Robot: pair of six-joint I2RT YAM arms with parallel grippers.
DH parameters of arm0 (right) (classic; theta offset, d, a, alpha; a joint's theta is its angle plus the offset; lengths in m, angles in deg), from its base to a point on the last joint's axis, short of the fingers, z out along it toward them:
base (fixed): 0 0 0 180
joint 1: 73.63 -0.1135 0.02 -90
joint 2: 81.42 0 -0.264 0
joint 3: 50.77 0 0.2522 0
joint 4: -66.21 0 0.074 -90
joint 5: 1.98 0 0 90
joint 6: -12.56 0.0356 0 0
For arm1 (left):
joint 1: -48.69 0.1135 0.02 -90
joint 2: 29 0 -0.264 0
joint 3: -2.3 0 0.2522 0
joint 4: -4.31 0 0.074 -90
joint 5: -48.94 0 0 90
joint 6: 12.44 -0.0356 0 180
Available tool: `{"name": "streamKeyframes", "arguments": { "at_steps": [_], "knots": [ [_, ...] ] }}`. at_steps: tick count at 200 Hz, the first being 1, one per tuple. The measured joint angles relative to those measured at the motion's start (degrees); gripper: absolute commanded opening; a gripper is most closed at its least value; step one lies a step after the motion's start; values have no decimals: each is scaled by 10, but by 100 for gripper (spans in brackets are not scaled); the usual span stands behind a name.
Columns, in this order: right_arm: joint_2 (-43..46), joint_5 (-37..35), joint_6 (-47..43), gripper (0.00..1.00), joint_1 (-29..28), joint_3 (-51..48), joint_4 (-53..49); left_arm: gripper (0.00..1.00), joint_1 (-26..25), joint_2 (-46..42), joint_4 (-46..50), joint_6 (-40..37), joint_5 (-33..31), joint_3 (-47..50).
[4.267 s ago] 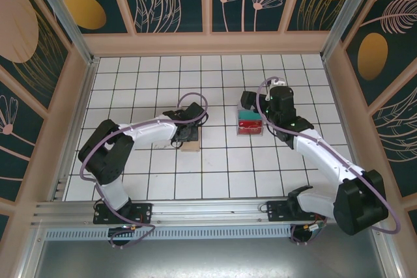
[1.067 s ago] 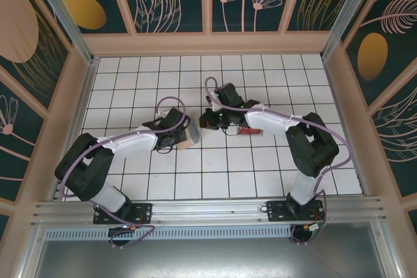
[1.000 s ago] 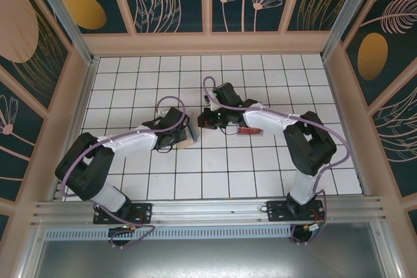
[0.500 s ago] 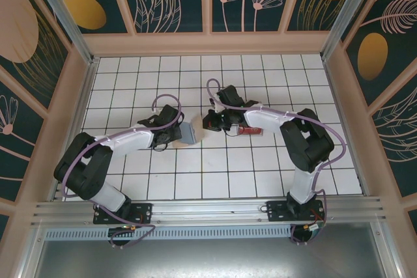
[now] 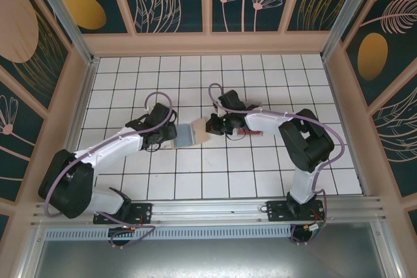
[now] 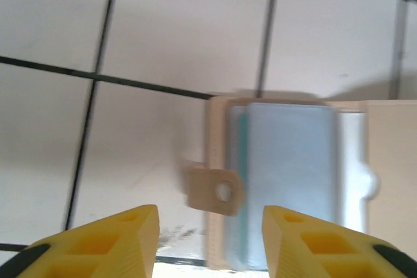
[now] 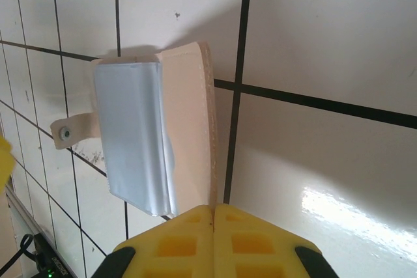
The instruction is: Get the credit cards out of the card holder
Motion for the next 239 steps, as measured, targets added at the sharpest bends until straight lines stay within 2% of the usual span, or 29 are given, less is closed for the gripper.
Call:
{"name": "streamKeyframes", "arguments": {
  "at_steps": [37,72,133,239],
  "knots": [
    [0,0,4,0,0,-6,8,32,0,-3,-98,27,95,12],
    [0,0,4,0,0,-6,12,32,0,43,-131,37,132,16],
    [0,0,4,0,0,-6,12,39,0,80,-115,37,107,16],
    [0,0,4,0,0,-6,12,40,0,110,-103,35,87,16]
  ]
}}
